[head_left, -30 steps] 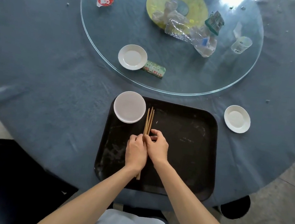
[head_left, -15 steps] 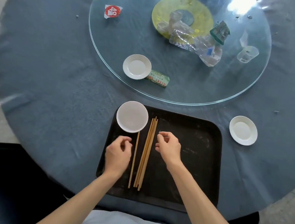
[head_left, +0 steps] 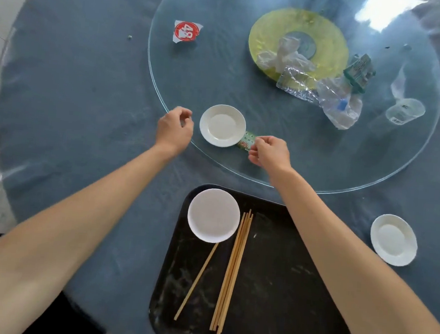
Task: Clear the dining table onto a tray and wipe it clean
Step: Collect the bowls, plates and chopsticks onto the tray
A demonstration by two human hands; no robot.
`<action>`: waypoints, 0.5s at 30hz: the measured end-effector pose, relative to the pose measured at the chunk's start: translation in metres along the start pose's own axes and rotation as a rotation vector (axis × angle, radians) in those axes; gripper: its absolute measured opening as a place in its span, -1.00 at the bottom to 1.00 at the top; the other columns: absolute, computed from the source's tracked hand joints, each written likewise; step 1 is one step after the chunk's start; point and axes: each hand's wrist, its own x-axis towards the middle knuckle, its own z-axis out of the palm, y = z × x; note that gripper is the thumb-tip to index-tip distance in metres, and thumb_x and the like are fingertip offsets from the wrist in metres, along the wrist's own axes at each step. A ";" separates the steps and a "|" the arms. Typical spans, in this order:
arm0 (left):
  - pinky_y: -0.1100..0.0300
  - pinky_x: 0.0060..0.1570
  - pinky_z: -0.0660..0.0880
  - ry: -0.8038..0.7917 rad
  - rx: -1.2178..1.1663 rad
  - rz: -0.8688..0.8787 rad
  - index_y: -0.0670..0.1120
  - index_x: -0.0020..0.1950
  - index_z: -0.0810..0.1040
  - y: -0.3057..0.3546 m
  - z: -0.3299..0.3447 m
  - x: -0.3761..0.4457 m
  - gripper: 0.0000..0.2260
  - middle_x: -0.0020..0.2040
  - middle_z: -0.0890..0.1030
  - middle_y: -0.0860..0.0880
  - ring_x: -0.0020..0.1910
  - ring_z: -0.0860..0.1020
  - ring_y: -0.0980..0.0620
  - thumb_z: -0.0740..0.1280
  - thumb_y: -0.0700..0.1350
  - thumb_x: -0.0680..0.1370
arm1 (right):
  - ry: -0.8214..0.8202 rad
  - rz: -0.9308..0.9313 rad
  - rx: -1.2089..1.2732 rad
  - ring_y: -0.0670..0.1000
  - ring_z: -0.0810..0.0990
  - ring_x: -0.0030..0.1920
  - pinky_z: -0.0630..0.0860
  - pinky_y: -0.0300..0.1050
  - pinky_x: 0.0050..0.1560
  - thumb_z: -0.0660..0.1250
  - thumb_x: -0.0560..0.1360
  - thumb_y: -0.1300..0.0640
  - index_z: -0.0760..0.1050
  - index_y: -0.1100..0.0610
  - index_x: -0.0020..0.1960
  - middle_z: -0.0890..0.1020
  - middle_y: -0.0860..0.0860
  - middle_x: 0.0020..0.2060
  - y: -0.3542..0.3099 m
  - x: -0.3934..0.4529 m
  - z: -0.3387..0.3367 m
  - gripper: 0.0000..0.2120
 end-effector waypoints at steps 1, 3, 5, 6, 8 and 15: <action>0.12 0.20 0.46 -0.033 0.026 0.007 -0.17 0.27 0.58 0.002 0.007 0.010 -0.74 0.18 0.66 -0.11 0.11 0.61 -0.13 0.26 -0.16 0.62 | -0.002 0.025 -0.002 -0.02 0.66 -0.14 0.71 -0.09 -0.02 0.25 0.63 0.19 0.60 0.18 0.18 0.67 0.15 0.04 -0.003 0.007 0.009 -0.80; 0.15 0.25 0.42 -0.092 0.042 -0.007 -0.18 0.32 0.54 0.005 0.019 0.026 -0.71 0.23 0.63 -0.11 0.18 0.59 -0.10 0.26 -0.16 0.62 | 0.003 0.051 0.006 0.00 0.66 -0.09 0.71 -0.11 -0.04 0.26 0.62 0.21 0.59 0.12 0.06 0.66 0.13 0.05 -0.006 0.017 0.025 -0.86; 0.11 0.22 0.46 -0.144 0.057 -0.008 -0.12 0.22 0.56 0.003 0.029 0.034 -0.79 0.16 0.63 -0.09 0.14 0.58 -0.08 0.26 -0.14 0.61 | 0.036 0.057 0.034 0.01 0.69 -0.03 0.70 -0.14 -0.08 0.28 0.62 0.22 0.58 0.08 -0.06 0.66 0.09 -0.03 -0.007 0.024 0.038 -0.87; 0.06 0.20 0.49 -0.166 0.068 -0.002 -0.10 0.14 0.55 0.002 0.032 0.037 -0.84 0.11 0.63 -0.09 0.10 0.58 -0.09 0.26 -0.13 0.61 | 0.057 0.055 0.044 0.00 0.69 -0.04 0.70 -0.14 -0.08 0.30 0.62 0.22 0.59 0.11 -0.02 0.64 0.04 -0.09 -0.006 0.027 0.043 -0.89; 0.01 0.16 0.52 -0.181 0.069 -0.002 -0.09 0.07 0.56 -0.002 0.038 0.041 -0.89 0.07 0.65 -0.11 0.08 0.61 -0.13 0.28 -0.12 0.59 | 0.086 0.053 0.058 -0.06 0.69 -0.12 0.71 -0.15 -0.08 0.32 0.62 0.22 0.60 0.19 0.17 0.63 -0.01 -0.09 -0.004 0.030 0.050 -0.84; 0.20 -0.01 0.49 -0.139 -0.022 -0.037 -0.02 -0.12 0.52 -0.009 0.036 0.042 -0.84 -0.15 0.56 -0.01 -0.14 0.50 -0.04 0.30 -0.28 0.51 | 0.162 0.068 0.158 -0.04 0.72 -0.08 0.69 -0.22 -0.07 0.39 0.57 0.32 0.65 0.25 0.16 0.70 0.07 -0.01 0.002 0.022 0.052 -0.82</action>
